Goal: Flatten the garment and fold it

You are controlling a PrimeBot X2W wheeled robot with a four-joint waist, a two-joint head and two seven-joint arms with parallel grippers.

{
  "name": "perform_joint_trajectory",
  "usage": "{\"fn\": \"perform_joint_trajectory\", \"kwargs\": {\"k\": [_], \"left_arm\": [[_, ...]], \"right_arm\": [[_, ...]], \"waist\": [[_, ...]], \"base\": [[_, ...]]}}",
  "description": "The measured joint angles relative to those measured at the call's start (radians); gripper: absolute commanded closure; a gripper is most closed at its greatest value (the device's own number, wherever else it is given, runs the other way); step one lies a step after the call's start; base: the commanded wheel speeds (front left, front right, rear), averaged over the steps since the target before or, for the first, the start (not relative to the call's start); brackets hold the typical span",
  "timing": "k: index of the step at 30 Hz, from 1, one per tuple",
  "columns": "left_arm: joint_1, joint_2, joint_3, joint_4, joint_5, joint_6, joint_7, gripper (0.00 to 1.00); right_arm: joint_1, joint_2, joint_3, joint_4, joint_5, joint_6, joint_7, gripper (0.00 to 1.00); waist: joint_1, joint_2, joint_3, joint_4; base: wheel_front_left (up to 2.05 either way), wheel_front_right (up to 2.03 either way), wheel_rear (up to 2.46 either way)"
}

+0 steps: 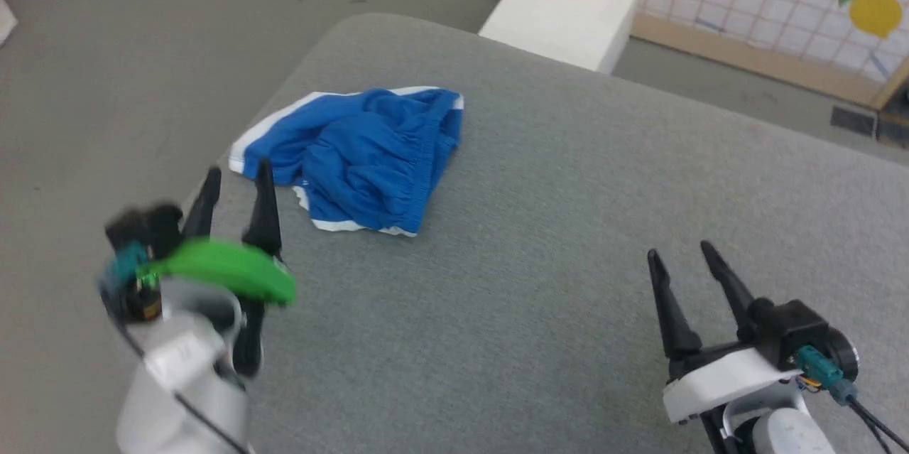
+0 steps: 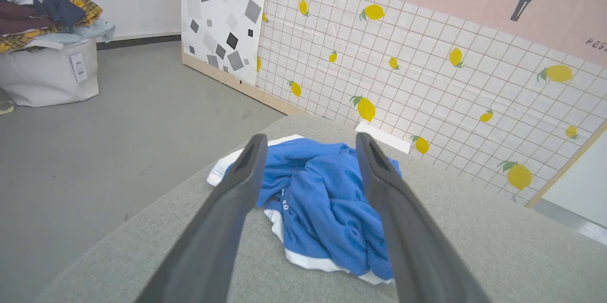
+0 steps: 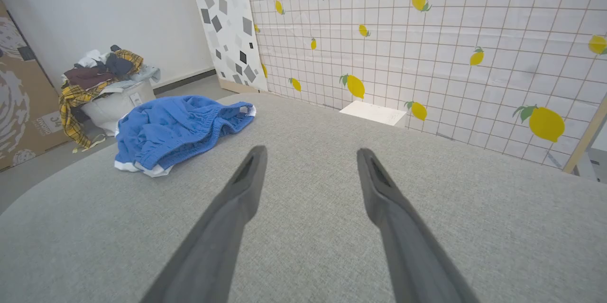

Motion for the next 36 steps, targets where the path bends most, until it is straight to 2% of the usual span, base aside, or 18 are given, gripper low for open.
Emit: {"fn": "perform_joint_trajectory", "kwargs": {"k": [7,13,17,22,23,24,28,33,36], "left_arm": [[-0.286,0.084,0.033,0.228,-0.148,-0.020,0.301,0.00],[-0.372,0.105,0.022,0.407,-0.184,0.017,0.552,0.00],[-0.371,0.101,0.011,0.489,-0.187,0.055,0.640,0.00],[-0.374,0.107,0.012,0.518,-0.187,0.073,0.643,0.00],[-0.375,0.110,0.016,0.518,-0.189,0.073,0.631,0.24],[-0.376,0.111,0.020,0.517,-0.189,0.073,0.603,1.00],[-0.376,0.103,0.027,0.509,-0.198,0.056,0.486,1.00],[-0.414,0.075,0.037,0.449,-0.226,0.004,0.353,1.00],[-0.478,0.072,0.035,0.381,-0.250,-0.016,0.322,1.00]], "right_arm": [[-0.035,0.000,-0.038,-0.046,-0.044,0.000,0.032,0.00],[-0.040,0.000,-0.051,-0.065,-0.047,0.000,0.040,0.00],[-0.040,0.000,-0.060,-0.075,-0.047,0.000,0.040,0.00],[-0.041,0.000,-0.061,-0.076,-0.047,0.000,0.040,0.00],[-0.041,0.000,-0.063,-0.076,-0.047,0.000,0.040,0.00],[-0.041,0.000,-0.064,-0.074,-0.047,0.000,0.040,0.00],[-0.042,-0.001,-0.058,-0.061,-0.047,0.000,0.040,0.00],[-0.042,-0.001,-0.040,-0.030,-0.034,0.000,0.031,0.00],[-0.043,0.000,-0.022,-0.007,-0.016,0.000,0.022,0.00]], "waist": [[0.0001,0.0000,0.088,-0.074],[0.0001,0.0000,0.160,-0.149],[0.0001,0.0000,0.206,-0.195],[0.0001,0.0001,0.248,-0.239],[0.0001,0.0001,0.255,-0.246],[0.0001,0.0001,0.260,-0.251],[0.0001,0.0000,0.257,-0.255],[0.0002,0.0000,0.216,-0.249],[0.0001,0.0000,0.181,-0.248]], "base": [[0.00,0.00,0.00],[0.00,0.00,0.00],[0.00,0.00,0.00],[0.00,0.00,0.00],[0.00,0.00,0.00],[0.00,0.00,0.00],[0.00,0.00,0.00],[0.00,0.00,0.00],[0.00,0.00,0.00]]}}
